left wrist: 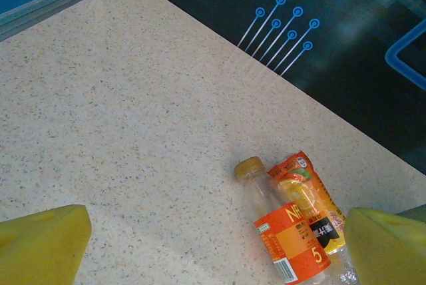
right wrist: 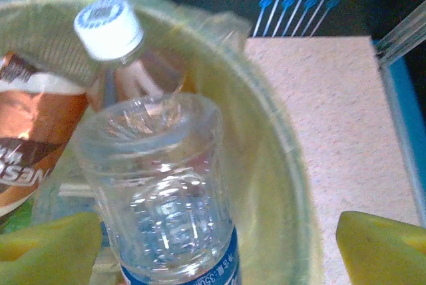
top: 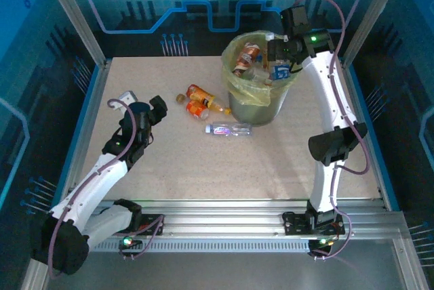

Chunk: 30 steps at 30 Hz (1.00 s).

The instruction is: Put the plastic bottles in the bin

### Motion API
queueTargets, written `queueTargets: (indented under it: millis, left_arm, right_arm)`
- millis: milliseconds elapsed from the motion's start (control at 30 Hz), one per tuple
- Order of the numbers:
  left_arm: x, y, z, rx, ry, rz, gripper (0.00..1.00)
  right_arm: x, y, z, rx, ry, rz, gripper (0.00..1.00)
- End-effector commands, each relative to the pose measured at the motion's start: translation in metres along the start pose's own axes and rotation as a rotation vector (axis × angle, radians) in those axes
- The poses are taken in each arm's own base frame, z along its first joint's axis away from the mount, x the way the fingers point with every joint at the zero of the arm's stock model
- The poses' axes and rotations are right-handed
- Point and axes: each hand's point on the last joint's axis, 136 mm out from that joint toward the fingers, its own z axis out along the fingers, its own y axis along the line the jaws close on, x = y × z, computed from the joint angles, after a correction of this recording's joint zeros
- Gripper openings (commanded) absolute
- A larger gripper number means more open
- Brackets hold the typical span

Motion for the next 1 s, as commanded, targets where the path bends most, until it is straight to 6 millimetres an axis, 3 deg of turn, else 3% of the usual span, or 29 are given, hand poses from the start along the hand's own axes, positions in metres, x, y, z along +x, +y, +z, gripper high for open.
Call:
queueTargets:
  millis: [0, 233, 333, 400, 567, 700, 800, 967]
  left_arm:
    - [-0.012, -0.007, -0.002, 0.020, -0.017, -0.002, 0.99]
    - [-0.011, -0.007, -0.002, 0.017, -0.014, -0.001, 0.99]
    - [-0.010, -0.006, -0.002, 0.017, -0.013, -0.002, 0.99]
    - [-0.010, -0.007, -0.001, 0.019, -0.012, -0.004, 0.99]
    - [-0.007, -0.008, 0.001, 0.023, -0.002, 0.000, 0.99]
    - [-0.004, -0.010, 0.002, 0.029, 0.017, 0.005, 0.99]
    - [-0.002, -0.015, 0.004, 0.044, 0.036, 0.012, 0.99]
    - [0.006, -0.023, 0.010, 0.055, 0.095, 0.022, 0.99]
  right_arm:
    - [0.007, -0.021, 0.014, 0.100, 0.048, -0.031, 0.91]
    - [0.010, -0.027, 0.027, 0.113, 0.068, -0.039, 0.66]
    - [0.014, -0.022, 0.035, 0.095, 0.087, -0.059, 0.52]
    - [0.018, -0.017, 0.040, 0.072, 0.105, -0.070, 0.48]
    - [0.026, -0.001, 0.042, 0.007, 0.122, -0.082, 0.51]
    - [0.023, 0.007, 0.032, -0.034, 0.104, -0.083, 0.55]
    - [0.016, 0.008, 0.018, -0.056, 0.076, -0.083, 0.61]
    - [0.005, 0.011, -0.014, -0.111, 0.017, -0.079, 0.80]
